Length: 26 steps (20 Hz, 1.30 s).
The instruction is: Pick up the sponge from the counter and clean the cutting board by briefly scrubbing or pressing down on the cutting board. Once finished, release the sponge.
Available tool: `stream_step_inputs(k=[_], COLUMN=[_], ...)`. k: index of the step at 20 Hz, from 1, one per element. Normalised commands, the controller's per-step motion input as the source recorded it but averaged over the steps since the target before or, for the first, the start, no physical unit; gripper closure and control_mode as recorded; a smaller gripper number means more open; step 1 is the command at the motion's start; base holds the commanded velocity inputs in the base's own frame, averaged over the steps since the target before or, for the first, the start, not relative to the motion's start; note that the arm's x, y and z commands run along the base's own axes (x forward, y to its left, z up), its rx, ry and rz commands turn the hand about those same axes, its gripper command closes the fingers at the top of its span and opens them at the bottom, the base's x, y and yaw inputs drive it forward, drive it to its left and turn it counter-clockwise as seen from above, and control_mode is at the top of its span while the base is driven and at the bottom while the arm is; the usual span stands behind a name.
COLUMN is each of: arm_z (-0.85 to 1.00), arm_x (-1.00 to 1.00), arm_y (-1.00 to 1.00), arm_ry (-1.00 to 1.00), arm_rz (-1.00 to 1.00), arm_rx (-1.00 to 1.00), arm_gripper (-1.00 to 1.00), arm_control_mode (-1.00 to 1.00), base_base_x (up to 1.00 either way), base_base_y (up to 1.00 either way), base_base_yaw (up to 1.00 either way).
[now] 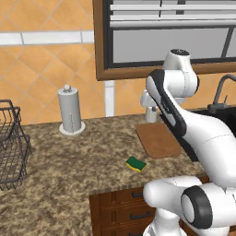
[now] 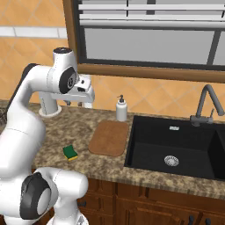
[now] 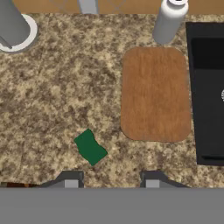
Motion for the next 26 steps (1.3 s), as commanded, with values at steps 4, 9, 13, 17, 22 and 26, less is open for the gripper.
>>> stream_step_inputs(k=[4, 9, 13, 17, 22, 26], arm_z=[0.0, -0.12, -0.37, -0.65, -0.79, -0.68], arm_x=[-0.54, -1.0, -0.75, -0.06, 0.2, 0.51], arm_y=[0.01, 0.31, 0.42, 0.31, 0.38, 0.08], arm_ry=[-0.09, -0.02, 0.0, 0.01, 0.06, 0.01], arm_rz=[0.01, 0.19, 0.25, 0.31, 0.27, 0.03], arm_rx=[0.0, -0.05, -0.02, -0.09, -0.17, -0.1], arm_gripper=[-1.0, -1.0, -1.0, -1.0, -1.0, -1.0], arm_control_mode=[-1.0, -1.0, -1.0, -1.0, -1.0, -1.0], base_base_x=[0.0, 0.0, 0.0, 0.0, 0.0, 0.0], base_base_y=[0.0, 0.0, 0.0, 0.0, 0.0, 0.0], base_base_yaw=[0.0, 0.0, 0.0, 0.0, 0.0, 0.0])
